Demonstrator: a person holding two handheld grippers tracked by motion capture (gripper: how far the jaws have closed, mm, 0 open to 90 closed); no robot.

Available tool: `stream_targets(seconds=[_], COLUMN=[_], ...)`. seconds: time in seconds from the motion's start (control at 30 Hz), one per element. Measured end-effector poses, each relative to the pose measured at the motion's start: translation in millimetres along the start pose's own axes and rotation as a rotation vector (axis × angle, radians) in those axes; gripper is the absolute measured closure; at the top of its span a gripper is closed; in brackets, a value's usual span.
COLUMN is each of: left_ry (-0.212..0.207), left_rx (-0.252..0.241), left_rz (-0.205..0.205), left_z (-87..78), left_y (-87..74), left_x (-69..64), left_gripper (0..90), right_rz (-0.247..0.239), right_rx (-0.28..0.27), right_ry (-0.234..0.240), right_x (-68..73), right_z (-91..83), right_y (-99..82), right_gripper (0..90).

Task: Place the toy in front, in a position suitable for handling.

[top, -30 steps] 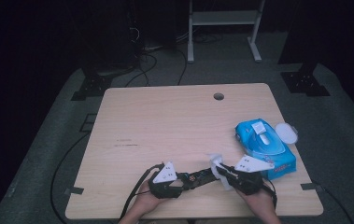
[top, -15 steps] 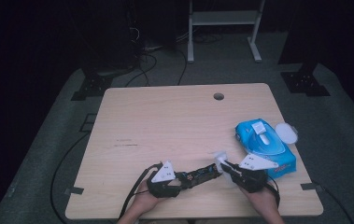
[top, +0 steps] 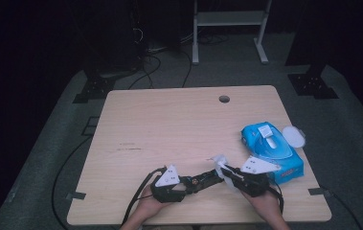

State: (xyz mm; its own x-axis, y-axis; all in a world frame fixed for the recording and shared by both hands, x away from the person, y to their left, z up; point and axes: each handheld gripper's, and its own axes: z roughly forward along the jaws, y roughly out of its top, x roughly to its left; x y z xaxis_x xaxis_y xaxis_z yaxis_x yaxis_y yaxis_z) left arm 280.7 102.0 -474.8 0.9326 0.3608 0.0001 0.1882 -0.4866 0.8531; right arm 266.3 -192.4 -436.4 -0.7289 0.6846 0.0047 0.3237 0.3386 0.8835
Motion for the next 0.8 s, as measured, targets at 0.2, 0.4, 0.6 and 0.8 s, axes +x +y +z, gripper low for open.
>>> stream_targets(seconds=[0.2,0.4,0.6,0.8], left_ry=[-0.004,-0.004,-0.006,-0.007], left_rx=[-0.002,-0.001,-0.001,0.003], left_rz=[-0.003,0.001,0.000,0.003], left_z=[2.1,2.3,2.7,2.0], left_y=[0.7,0.8,0.7,0.9], left_x=[-1.3,-1.2,-1.2,-1.4], left_gripper=[58.4,58.4,58.4,58.4], right_rz=[0.028,-0.023,0.039,-0.002], right_rx=[0.022,0.014,0.026,0.041], right_ry=[-0.008,0.002,-0.008,-0.043], right_x=[-9.1,4.9,-11.5,-5.3], right_z=[-2.0,4.5,-1.7,-1.9], right_y=[-1.9,1.9,-0.6,1.7], right_gripper=[83.5,83.5,83.5,83.7])
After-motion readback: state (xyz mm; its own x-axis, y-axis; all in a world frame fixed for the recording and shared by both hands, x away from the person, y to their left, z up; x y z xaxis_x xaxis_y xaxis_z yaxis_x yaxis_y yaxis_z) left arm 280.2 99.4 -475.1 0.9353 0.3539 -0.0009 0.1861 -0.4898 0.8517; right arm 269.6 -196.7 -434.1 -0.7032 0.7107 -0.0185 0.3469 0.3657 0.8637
